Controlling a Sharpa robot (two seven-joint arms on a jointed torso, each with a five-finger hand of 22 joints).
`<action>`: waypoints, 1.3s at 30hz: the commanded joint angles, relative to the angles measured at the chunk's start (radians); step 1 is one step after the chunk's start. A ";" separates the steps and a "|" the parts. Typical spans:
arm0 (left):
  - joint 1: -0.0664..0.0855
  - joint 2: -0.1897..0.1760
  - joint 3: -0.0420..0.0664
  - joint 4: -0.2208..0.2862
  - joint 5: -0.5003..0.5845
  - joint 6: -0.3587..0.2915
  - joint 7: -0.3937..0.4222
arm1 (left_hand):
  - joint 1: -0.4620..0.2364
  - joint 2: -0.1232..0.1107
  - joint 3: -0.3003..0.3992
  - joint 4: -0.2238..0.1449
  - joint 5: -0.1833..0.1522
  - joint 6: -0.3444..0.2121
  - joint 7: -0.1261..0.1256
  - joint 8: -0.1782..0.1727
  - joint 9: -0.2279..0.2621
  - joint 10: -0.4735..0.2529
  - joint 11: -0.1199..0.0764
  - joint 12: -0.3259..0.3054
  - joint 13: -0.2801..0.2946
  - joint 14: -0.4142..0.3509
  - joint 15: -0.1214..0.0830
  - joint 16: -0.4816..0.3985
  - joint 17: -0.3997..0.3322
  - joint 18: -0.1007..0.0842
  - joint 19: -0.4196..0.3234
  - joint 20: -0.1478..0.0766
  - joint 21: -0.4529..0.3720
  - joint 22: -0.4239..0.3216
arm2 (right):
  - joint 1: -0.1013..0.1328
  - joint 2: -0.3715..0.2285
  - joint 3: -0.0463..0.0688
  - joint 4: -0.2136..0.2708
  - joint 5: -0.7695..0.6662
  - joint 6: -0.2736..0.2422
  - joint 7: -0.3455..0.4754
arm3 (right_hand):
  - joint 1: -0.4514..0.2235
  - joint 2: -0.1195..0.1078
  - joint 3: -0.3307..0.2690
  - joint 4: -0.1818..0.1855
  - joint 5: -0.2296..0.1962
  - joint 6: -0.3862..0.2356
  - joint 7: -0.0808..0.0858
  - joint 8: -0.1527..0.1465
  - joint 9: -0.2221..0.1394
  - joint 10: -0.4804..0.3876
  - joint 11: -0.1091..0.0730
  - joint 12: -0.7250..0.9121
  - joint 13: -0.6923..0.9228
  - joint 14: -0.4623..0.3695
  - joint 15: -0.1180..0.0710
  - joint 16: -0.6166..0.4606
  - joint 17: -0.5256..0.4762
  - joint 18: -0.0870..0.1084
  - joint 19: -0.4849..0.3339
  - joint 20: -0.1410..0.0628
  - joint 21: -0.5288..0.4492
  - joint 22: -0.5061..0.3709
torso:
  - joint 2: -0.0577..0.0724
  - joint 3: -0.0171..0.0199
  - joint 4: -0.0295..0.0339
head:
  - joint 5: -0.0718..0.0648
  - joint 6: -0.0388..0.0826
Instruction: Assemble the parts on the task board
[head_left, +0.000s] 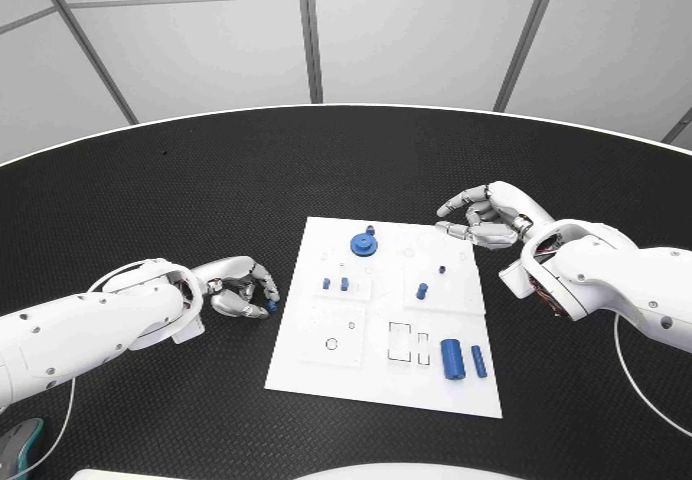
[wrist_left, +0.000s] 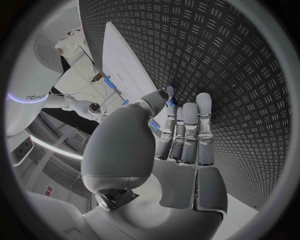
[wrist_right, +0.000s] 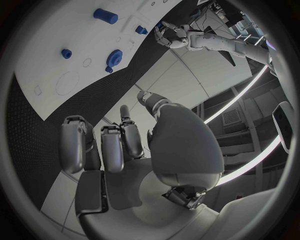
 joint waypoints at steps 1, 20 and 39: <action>0.000 -0.002 0.000 0.000 0.001 -0.006 0.004 | 0.010 0.011 -0.001 -0.003 0.002 -0.002 -0.001 -0.002 -0.001 -0.008 0.002 0.002 -0.003 -0.009 -0.003 0.004 -0.002 0.008 -0.001 0.007 -0.004 -0.001 | 0.000 0.000 0.000 0.000 0.000 0.000 0.000 | 0.000 0.007 0.001 0.003 0.003 0.007 -0.001 0.006 -0.001 0.005 -0.003 0.007 0.095 0.084 -0.007 -0.001 0.170 0.009 0.026 -0.008 -0.001 0.058 | 0.001 0.0000 -0.0004 | 0.000 -0.002; 0.000 0.033 0.000 -0.018 0.010 -0.004 -0.007 | 0.013 0.073 0.059 0.013 0.004 0.056 -0.003 0.010 0.001 0.067 -0.008 0.010 -0.018 0.001 -0.013 0.020 -0.013 0.009 -0.002 -0.001 0.027 0.016 | 0.000 0.003 0.000 0.000 0.000 0.003 0.002 | 0.001 0.009 0.002 0.003 0.003 0.008 -0.002 0.007 -0.002 0.005 -0.004 0.007 0.095 0.084 -0.007 -0.002 0.169 0.009 0.027 -0.008 0.000 0.059 | 0.001 0.0014 -0.0008 | 0.001 -0.003; 0.000 0.054 0.000 -0.039 -0.036 0.001 -0.051 | 0.006 0.097 0.098 0.036 -0.005 0.104 0.005 -0.003 0.004 0.181 -0.040 -0.033 -0.047 0.064 -0.039 0.051 0.033 0.009 0.008 -0.025 0.047 0.023 | -0.001 0.002 0.000 0.000 0.000 0.006 0.003 | 0.000 0.010 0.003 0.004 0.003 0.008 -0.002 0.007 -0.002 0.006 -0.004 0.008 0.096 0.084 -0.007 -0.001 0.170 0.008 0.027 -0.008 0.001 0.060 | 0.000 -0.0002 -0.0003 | -0.002 -0.005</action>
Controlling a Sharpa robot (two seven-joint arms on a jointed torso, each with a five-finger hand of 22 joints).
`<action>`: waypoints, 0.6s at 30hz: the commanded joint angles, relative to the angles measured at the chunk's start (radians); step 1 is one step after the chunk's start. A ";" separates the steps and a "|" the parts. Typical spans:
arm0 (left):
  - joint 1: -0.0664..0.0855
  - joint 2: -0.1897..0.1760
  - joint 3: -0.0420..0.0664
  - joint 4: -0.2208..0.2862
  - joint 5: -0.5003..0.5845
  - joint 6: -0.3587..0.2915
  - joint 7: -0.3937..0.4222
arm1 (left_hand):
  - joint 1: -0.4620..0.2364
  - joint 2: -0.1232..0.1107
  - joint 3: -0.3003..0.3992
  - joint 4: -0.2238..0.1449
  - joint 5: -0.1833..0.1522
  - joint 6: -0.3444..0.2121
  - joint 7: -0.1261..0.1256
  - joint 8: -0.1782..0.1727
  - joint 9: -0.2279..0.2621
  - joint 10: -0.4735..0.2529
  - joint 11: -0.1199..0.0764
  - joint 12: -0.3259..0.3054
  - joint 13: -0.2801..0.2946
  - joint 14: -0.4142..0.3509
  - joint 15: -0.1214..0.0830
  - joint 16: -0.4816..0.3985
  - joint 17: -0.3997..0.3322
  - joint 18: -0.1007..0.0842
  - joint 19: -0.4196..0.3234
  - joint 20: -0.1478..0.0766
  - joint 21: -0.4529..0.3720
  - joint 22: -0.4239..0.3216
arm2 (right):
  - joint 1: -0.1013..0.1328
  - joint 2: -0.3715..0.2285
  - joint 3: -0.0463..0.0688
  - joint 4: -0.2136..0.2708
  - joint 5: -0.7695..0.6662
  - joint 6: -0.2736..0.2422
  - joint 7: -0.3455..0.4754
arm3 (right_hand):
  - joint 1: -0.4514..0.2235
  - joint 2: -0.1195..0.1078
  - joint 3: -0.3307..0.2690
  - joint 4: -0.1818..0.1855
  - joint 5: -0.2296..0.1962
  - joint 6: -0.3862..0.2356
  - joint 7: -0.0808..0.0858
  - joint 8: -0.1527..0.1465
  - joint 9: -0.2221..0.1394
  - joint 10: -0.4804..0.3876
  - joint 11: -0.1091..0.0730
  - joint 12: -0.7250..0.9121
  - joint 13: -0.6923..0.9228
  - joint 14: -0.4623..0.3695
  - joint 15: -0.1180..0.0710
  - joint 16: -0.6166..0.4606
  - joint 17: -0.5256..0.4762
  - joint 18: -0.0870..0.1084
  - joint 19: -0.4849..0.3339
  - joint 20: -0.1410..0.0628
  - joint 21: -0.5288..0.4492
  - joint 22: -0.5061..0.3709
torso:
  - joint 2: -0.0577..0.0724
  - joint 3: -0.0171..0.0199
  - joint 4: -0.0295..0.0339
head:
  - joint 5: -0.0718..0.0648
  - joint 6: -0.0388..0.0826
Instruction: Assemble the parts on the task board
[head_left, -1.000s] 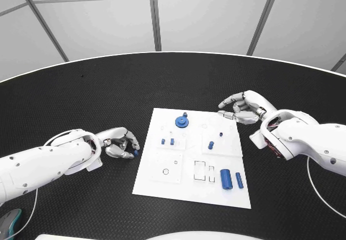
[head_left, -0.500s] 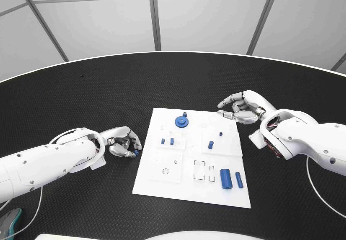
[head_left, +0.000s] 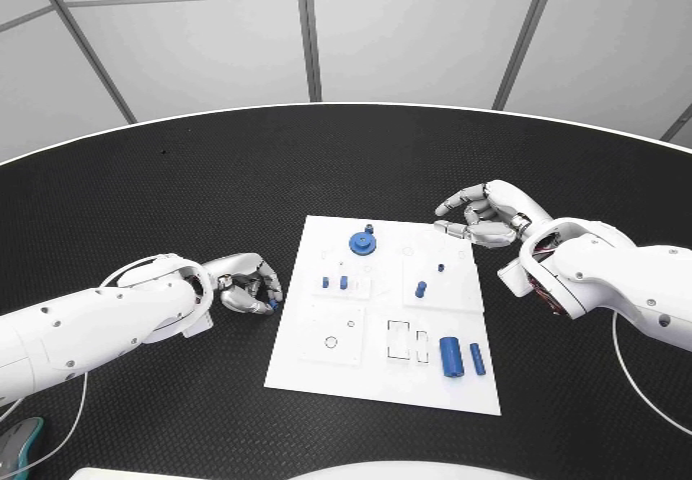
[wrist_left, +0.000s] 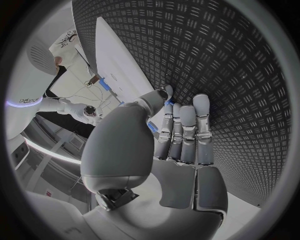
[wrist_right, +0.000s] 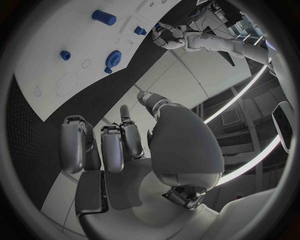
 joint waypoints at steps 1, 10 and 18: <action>0.000 0.001 0.000 -0.001 -0.002 -0.004 -0.001 | 0.008 0.016 0.007 0.000 -0.001 0.008 -0.002 -0.005 0.002 0.015 0.000 -0.009 -0.021 0.011 -0.001 0.006 0.009 -0.023 0.004 -0.007 0.006 0.000 | 0.000 0.001 0.000 0.000 0.000 0.000 0.000 | 0.000 0.010 0.003 0.004 0.003 0.008 -0.002 0.003 -0.001 0.006 -0.004 0.004 0.096 0.084 -0.007 -0.001 0.169 0.008 0.027 -0.008 0.001 0.060 | 0.000 -0.0009 0.0008 | 0.001 0.000; 0.000 0.002 0.000 0.000 -0.004 -0.022 0.006 | -0.005 0.033 0.003 0.031 -0.010 0.039 -0.007 -0.010 0.016 0.097 -0.022 -0.054 -0.035 0.075 -0.018 0.024 0.073 -0.023 0.021 -0.022 0.007 -0.003 | 0.000 0.001 0.000 -0.001 0.000 0.001 0.001 | 0.000 0.010 0.003 0.004 0.003 0.008 -0.002 0.003 -0.001 0.006 -0.004 0.004 0.096 0.084 -0.007 -0.001 0.169 0.008 0.027 -0.008 0.001 0.060 | 0.000 -0.0012 0.0000 | 0.001 0.001; 0.000 0.002 0.000 0.002 0.011 -0.039 0.017 | -0.016 0.038 -0.008 0.054 -0.014 0.058 -0.014 -0.005 0.030 0.128 -0.032 -0.073 -0.036 0.118 -0.026 0.038 0.135 -0.032 0.056 -0.028 0.030 0.025 | 0.000 0.001 0.000 -0.001 0.000 0.001 0.002 | 0.000 0.010 0.003 0.004 0.003 0.008 -0.002 0.003 -0.001 0.006 -0.004 0.004 0.096 0.084 -0.007 -0.001 0.169 0.008 0.027 -0.008 0.001 0.060 | 0.000 -0.0005 0.0012 | 0.001 0.001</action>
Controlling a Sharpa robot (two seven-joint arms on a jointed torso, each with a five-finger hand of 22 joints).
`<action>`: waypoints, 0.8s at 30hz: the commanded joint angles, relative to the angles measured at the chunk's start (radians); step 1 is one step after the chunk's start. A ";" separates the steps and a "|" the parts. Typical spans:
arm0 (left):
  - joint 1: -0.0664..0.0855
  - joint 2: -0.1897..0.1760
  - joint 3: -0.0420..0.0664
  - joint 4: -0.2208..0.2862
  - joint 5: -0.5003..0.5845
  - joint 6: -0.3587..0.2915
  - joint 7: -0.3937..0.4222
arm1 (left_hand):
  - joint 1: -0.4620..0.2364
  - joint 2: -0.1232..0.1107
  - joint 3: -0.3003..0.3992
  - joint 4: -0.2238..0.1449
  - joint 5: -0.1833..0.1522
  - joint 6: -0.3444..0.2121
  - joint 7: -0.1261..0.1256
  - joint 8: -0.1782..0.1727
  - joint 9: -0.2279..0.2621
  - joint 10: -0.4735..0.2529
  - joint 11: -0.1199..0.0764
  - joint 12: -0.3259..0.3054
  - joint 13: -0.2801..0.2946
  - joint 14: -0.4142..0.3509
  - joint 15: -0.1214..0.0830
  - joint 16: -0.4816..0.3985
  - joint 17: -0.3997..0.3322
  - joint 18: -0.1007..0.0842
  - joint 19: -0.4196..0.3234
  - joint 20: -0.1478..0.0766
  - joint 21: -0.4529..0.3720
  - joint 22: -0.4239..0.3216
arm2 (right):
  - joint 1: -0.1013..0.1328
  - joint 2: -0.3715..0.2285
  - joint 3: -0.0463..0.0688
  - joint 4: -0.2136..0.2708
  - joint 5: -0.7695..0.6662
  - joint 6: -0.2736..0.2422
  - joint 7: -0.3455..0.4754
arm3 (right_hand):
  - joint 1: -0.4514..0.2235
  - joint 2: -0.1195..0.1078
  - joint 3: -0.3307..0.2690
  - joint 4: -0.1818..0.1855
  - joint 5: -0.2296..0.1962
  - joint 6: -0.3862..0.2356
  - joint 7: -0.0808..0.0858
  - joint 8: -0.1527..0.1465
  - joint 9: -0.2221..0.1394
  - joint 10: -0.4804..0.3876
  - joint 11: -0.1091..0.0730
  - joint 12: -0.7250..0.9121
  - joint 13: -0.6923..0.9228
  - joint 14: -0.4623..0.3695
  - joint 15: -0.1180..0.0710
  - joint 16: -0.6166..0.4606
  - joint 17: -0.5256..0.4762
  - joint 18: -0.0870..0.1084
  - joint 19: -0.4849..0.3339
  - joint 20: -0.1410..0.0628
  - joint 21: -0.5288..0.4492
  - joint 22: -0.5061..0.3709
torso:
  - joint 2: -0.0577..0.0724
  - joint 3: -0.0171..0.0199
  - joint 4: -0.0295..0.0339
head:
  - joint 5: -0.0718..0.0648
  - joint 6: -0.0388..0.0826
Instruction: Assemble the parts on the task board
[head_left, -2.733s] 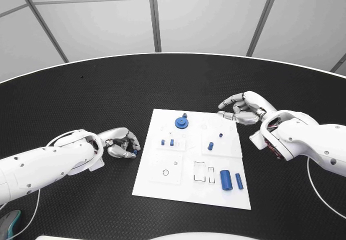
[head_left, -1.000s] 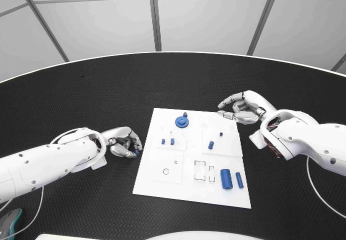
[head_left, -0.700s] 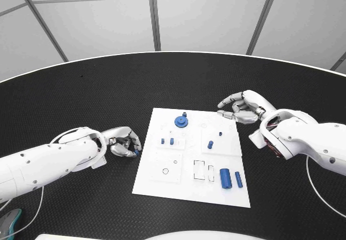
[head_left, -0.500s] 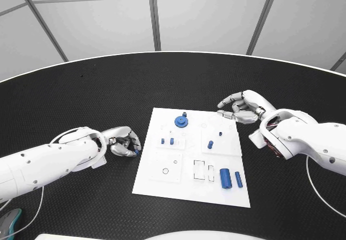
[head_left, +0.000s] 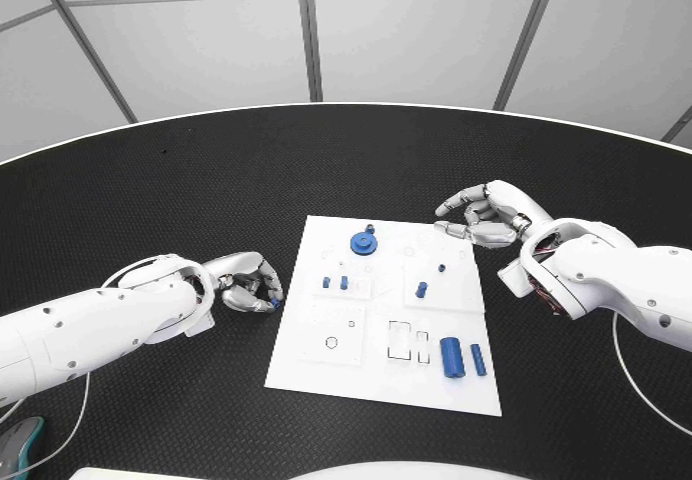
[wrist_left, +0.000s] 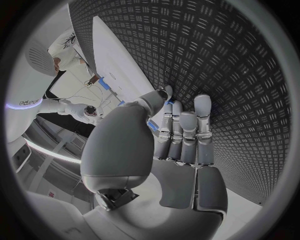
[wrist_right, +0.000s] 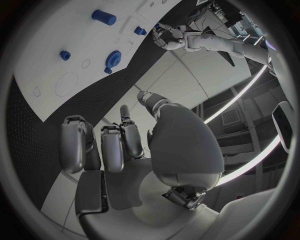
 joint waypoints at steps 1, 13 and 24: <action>0.000 -0.001 0.000 0.001 0.016 -0.006 0.003 | 0.001 0.019 -0.001 0.009 -0.006 0.009 -0.001 0.005 0.004 0.010 -0.002 -0.005 -0.001 0.013 -0.002 0.007 0.018 0.000 0.012 0.000 0.007 0.007 | 0.000 0.000 0.000 0.000 0.000 0.000 0.001 | 0.000 0.010 0.003 0.004 0.003 0.008 -0.002 0.003 -0.001 0.006 -0.004 0.004 0.096 0.084 -0.007 -0.001 0.169 0.008 0.027 -0.008 0.001 0.060 | 0.000 0.0007 0.0004 | -0.001 0.001; 0.002 -0.024 0.001 0.017 0.079 -0.004 0.008 | -0.014 0.009 -0.023 0.033 -0.007 0.009 -0.006 0.004 0.018 0.022 -0.002 -0.032 -0.004 0.015 -0.002 0.004 0.008 0.002 0.013 -0.002 -0.010 -0.012 | 0.000 0.000 0.000 -0.001 0.000 0.000 0.001 | 0.000 0.010 0.003 0.004 0.003 0.008 -0.002 0.003 -0.001 0.006 -0.004 0.004 0.096 0.084 -0.007 -0.001 0.169 0.008 0.027 -0.008 0.001 0.060 | -0.001 0.0008 0.0011 | -0.001 0.004; 0.038 -0.046 0.002 0.036 0.140 0.022 -0.008 | -0.017 0.007 -0.028 0.038 -0.007 0.009 -0.007 0.002 0.021 0.023 0.000 -0.038 -0.004 0.011 -0.001 0.002 0.004 0.003 0.011 -0.001 -0.015 -0.017 | 0.000 0.002 0.000 -0.004 0.000 -0.001 0.001 | -0.002 0.012 0.003 0.006 0.003 0.009 -0.002 0.005 -0.002 0.006 -0.004 0.005 0.096 0.084 -0.007 -0.002 0.168 0.009 0.027 -0.008 -0.001 0.058 | 0.000 0.0013 0.0003 | -0.003 0.009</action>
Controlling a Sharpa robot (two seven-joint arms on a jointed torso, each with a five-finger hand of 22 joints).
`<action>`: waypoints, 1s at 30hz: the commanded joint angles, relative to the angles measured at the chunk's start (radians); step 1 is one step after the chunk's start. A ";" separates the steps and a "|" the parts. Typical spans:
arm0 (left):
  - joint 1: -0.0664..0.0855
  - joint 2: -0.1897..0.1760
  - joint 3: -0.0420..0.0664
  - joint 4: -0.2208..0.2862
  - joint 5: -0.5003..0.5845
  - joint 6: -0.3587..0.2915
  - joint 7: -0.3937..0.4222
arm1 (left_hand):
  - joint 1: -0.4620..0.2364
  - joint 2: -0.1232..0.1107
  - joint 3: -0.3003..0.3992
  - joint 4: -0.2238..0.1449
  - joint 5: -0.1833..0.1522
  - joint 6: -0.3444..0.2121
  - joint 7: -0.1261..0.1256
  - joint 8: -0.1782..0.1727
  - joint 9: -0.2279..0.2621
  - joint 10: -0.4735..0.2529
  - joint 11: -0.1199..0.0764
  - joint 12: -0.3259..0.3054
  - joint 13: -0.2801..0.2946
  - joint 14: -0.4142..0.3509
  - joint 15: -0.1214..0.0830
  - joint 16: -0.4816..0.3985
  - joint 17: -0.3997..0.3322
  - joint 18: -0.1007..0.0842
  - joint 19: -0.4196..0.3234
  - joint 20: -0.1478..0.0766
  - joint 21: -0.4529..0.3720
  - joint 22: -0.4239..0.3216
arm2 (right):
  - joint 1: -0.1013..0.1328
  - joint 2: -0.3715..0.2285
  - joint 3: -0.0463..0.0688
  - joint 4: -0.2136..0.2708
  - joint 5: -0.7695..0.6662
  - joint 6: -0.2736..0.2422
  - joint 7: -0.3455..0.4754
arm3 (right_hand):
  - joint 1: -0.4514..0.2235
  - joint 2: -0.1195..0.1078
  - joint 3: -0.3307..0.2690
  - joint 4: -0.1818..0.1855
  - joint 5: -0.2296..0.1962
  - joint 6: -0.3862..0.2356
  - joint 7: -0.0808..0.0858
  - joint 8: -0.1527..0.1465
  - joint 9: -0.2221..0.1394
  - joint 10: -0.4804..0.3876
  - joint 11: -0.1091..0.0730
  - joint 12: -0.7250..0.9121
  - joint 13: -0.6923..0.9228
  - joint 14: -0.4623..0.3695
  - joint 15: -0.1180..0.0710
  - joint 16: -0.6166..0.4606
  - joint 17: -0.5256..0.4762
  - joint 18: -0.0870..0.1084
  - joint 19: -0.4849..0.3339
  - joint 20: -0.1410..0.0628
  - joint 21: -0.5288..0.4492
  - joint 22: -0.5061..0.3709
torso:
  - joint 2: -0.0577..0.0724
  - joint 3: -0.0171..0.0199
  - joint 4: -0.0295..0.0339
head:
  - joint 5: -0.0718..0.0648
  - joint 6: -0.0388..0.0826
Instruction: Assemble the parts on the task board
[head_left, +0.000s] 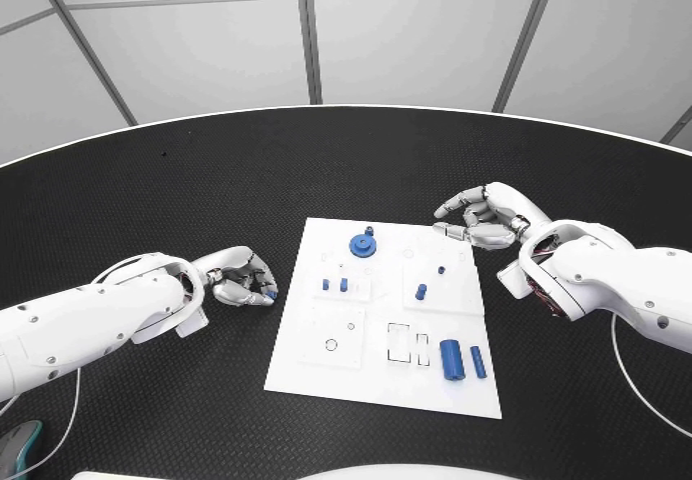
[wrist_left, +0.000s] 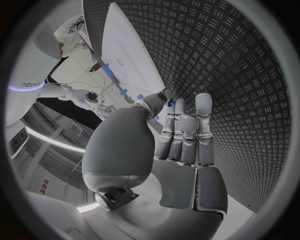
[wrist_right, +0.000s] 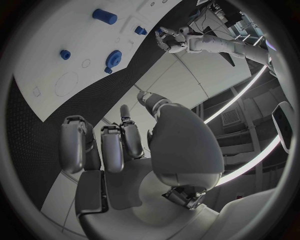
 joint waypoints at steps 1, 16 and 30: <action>0.015 -0.003 0.000 0.004 0.008 0.006 -0.004 | -0.002 -0.006 -0.006 0.003 -0.006 0.004 -0.005 0.000 -0.001 0.005 0.003 -0.006 0.001 -0.005 0.000 -0.006 -0.001 0.008 -0.003 0.000 -0.004 0.001 | 0.000 0.000 0.000 -0.001 0.000 0.000 0.000 | -0.002 0.012 0.000 0.003 0.003 0.006 0.002 0.005 -0.001 0.003 0.000 0.005 0.096 0.084 -0.007 -0.002 0.168 0.009 0.027 -0.008 -0.001 0.059 | 0.001 0.0002 -0.0010 | -0.001 0.003; 0.097 0.052 0.001 0.005 0.051 0.038 -0.051 | -0.006 -0.006 -0.012 0.011 -0.007 0.002 -0.005 -0.002 0.002 0.006 0.005 -0.013 0.001 -0.008 0.001 -0.008 -0.007 0.008 -0.004 0.002 -0.010 -0.004 | 0.000 0.009 0.000 -0.003 0.000 0.001 0.000 | -0.002 0.012 0.000 0.003 0.003 0.006 0.002 0.005 -0.001 0.003 0.000 0.005 0.096 0.084 -0.007 -0.002 0.168 0.009 0.027 -0.008 -0.001 0.059 | 0.001 0.0006 -0.0015 | 0.000 0.017; 0.125 0.209 0.002 -0.089 0.043 0.046 -0.135 | 0.001 -0.003 -0.011 0.013 -0.006 -0.001 -0.002 -0.005 0.005 0.007 0.006 -0.018 0.001 0.000 0.002 -0.005 0.011 0.008 -0.001 0.002 -0.011 -0.005 | 0.000 0.017 0.000 -0.004 0.000 0.002 -0.001 | -0.004 0.012 -0.001 0.005 0.003 0.005 0.002 0.005 -0.001 0.002 0.000 0.004 0.096 0.084 -0.007 -0.002 0.168 0.009 0.027 -0.008 -0.001 0.059 | 0.003 0.0023 -0.0034 | -0.004 0.032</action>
